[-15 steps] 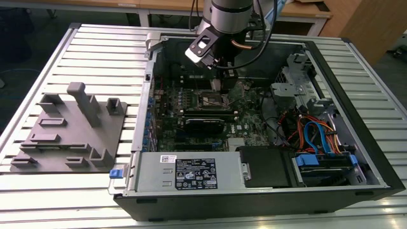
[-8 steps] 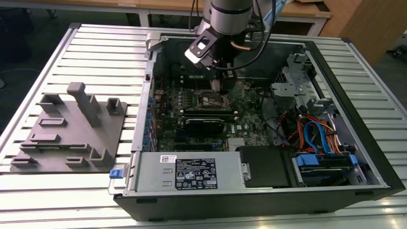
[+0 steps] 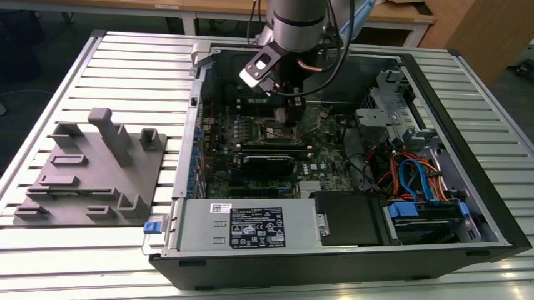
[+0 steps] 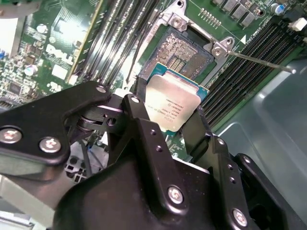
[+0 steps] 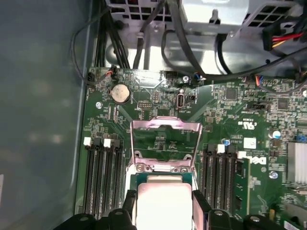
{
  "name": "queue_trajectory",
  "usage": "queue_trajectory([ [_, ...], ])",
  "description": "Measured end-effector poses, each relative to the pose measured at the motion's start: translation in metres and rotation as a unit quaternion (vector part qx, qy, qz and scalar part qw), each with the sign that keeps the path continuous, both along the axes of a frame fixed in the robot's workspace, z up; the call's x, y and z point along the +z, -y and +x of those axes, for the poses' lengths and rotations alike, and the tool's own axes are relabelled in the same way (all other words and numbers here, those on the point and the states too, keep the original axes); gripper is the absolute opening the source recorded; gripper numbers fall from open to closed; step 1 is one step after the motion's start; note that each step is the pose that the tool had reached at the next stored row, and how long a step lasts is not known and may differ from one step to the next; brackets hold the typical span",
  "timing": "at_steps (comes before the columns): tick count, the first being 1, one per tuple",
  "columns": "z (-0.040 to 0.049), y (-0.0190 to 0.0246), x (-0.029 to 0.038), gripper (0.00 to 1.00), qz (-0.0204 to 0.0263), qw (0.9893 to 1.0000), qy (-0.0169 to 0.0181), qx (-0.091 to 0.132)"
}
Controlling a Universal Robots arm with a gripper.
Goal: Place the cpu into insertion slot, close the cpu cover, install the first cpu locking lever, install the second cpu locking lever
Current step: 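Place the cpu into insertion slot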
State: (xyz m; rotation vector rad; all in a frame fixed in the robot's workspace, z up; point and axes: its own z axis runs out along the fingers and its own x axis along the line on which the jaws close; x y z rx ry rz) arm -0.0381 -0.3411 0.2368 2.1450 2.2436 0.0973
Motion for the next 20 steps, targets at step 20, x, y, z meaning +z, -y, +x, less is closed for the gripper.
queue_trajectory([
  [20,-0.0089,-0.0066,-0.0289,0.54,-0.0022,0.9999,0.0,-0.013],
])
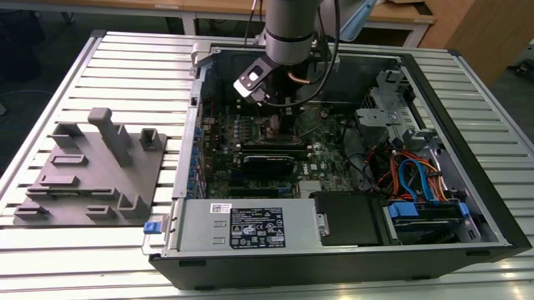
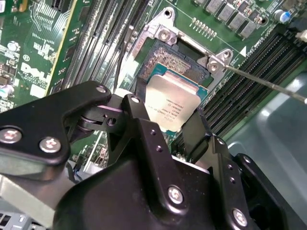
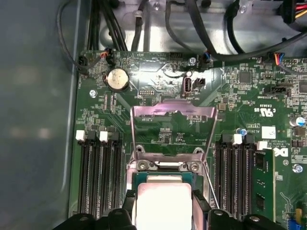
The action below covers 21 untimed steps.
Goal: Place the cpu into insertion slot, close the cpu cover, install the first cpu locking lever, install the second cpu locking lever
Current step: 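Place the cpu into insertion slot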
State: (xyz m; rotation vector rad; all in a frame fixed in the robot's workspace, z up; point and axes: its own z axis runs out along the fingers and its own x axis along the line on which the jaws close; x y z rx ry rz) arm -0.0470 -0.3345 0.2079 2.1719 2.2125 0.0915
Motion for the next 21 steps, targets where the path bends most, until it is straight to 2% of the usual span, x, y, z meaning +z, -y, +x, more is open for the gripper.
queue_trajectory([
  [11,-0.0032,0.0001,-0.0051,0.54,0.0,1.0,0.0,0.001],
  [21,-0.0039,0.0023,-0.0105,0.54,0.0,1.0,0.0,0.001],
])
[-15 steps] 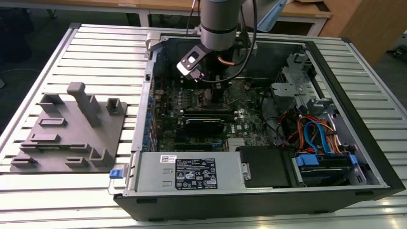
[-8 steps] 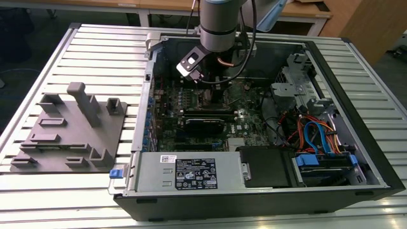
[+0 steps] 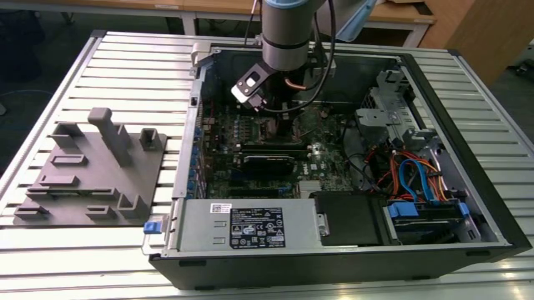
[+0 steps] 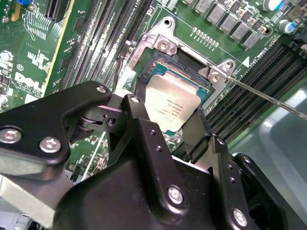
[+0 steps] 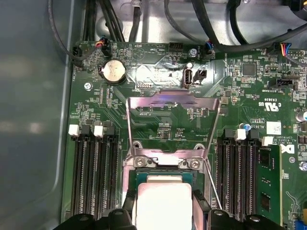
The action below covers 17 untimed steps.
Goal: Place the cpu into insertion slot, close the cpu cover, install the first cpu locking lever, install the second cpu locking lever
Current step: 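Place the cpu into insertion slot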
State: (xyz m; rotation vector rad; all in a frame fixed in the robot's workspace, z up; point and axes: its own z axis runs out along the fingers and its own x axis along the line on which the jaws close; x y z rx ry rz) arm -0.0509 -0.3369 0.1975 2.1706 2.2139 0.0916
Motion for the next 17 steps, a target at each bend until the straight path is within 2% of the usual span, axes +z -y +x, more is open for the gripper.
queue_trajectory([
  [8,-0.0004,0.0018,-0.0036,0.54,0.0,1.0,0.0,0.003],
  [17,-0.0007,0.0001,-0.0065,0.54,-0.0002,1.0,-0.0002,0.004],
])
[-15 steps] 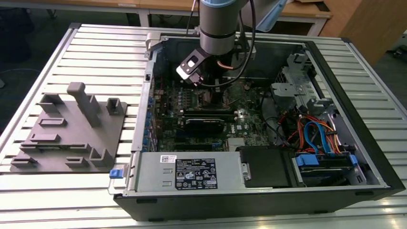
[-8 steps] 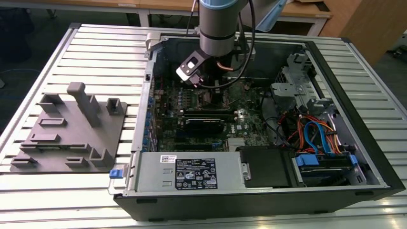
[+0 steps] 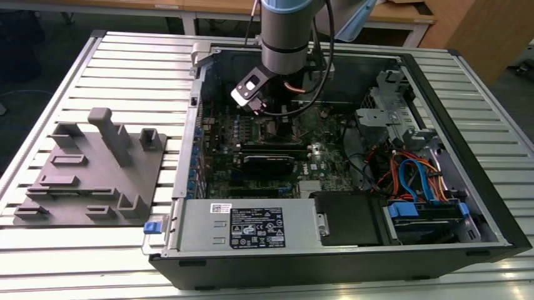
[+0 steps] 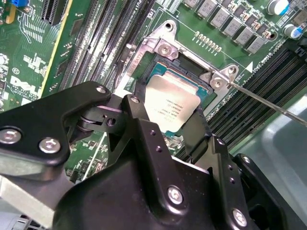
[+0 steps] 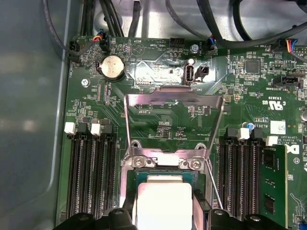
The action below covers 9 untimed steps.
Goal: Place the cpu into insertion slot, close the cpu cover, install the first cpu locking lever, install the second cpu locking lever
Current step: 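Place the cpu into insertion slot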
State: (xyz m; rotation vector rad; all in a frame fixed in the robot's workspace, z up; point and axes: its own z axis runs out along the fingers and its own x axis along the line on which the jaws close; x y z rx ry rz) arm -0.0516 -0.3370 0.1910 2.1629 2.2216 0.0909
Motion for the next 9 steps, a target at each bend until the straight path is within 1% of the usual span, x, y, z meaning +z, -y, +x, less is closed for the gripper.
queue_trajectory([
  [6,0.0,-0.0002,-0.0007,0.54,0.0002,1.0,0.0001,0.0],
  [9,0.0001,-0.0003,0.0,0.54,0.0007,1.0,0.0004,0.0],
])
